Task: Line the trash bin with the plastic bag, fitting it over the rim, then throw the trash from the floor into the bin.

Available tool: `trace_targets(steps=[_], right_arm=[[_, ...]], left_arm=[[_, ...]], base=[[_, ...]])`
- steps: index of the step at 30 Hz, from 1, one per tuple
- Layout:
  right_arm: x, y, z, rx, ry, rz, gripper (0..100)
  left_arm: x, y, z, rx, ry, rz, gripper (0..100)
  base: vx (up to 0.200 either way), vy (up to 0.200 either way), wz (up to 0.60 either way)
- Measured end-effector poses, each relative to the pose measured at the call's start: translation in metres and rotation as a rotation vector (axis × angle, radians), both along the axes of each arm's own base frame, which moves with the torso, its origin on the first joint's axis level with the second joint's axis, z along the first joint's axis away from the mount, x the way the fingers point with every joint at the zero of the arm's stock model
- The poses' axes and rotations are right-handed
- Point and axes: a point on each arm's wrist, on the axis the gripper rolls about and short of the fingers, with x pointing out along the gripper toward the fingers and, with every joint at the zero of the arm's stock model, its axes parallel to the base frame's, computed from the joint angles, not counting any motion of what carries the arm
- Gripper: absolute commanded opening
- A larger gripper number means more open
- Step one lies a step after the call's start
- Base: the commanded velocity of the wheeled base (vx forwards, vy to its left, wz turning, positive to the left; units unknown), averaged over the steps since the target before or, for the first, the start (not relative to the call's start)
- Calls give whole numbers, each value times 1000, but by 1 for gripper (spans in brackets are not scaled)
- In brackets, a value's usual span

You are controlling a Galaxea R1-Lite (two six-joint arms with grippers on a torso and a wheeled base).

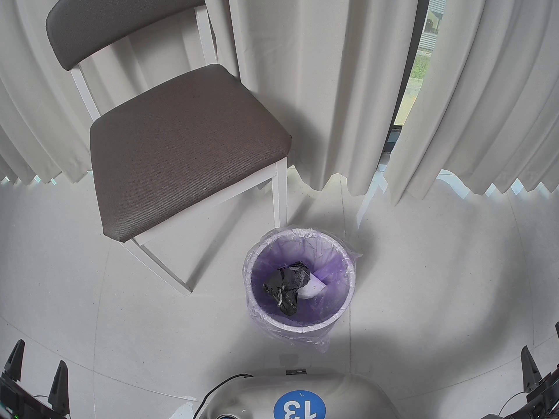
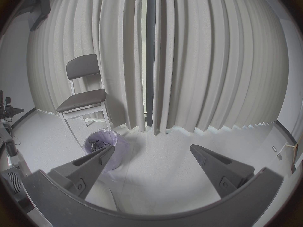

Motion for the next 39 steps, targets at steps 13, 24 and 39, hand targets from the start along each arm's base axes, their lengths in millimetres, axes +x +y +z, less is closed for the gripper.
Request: trace_targets(steps=[13,24,39], right_arm=[[0,0,0,77,-3,5,100],[0,0,0,-11,-5,17,100],[0,0,1,33,-8,-4,100]], left_arm=[[0,0,-3,-24,25,-9,100],[0,0,-3,-13,29,-24,100],[0,0,-3,-39,28,-3,100]], base=[[0,0,0],[0,0,0],[0,0,0]])
